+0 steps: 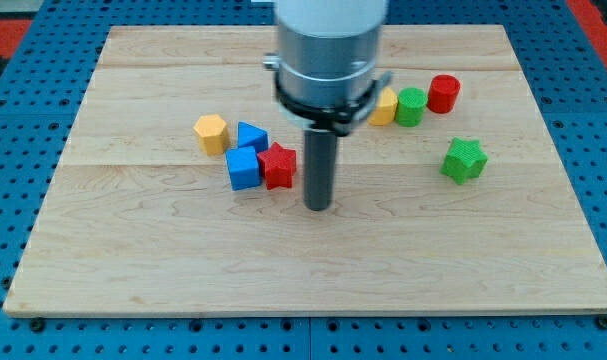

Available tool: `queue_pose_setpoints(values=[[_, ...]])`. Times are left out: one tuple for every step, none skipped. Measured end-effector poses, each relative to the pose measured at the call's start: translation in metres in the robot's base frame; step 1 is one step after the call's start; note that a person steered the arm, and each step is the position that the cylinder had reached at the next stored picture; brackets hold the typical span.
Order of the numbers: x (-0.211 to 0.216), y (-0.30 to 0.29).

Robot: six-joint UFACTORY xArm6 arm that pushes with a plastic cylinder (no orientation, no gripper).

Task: Place the blue triangle yellow hexagon and red star at the center left side of the board

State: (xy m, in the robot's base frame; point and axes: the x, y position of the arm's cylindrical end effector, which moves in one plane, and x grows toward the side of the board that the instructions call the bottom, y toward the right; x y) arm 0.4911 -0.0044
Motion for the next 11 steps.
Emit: queue_pose_setpoints(values=[[-0.035, -0.049], [-0.063, -0.103], [-0.043, -0.077], [-0.007, -0.052], [-0.031, 0.014], [-0.057, -0.016], [-0.082, -0.084], [-0.098, -0.121], [-0.098, -0.064], [-0.111, -0.039], [-0.130, -0.058]])
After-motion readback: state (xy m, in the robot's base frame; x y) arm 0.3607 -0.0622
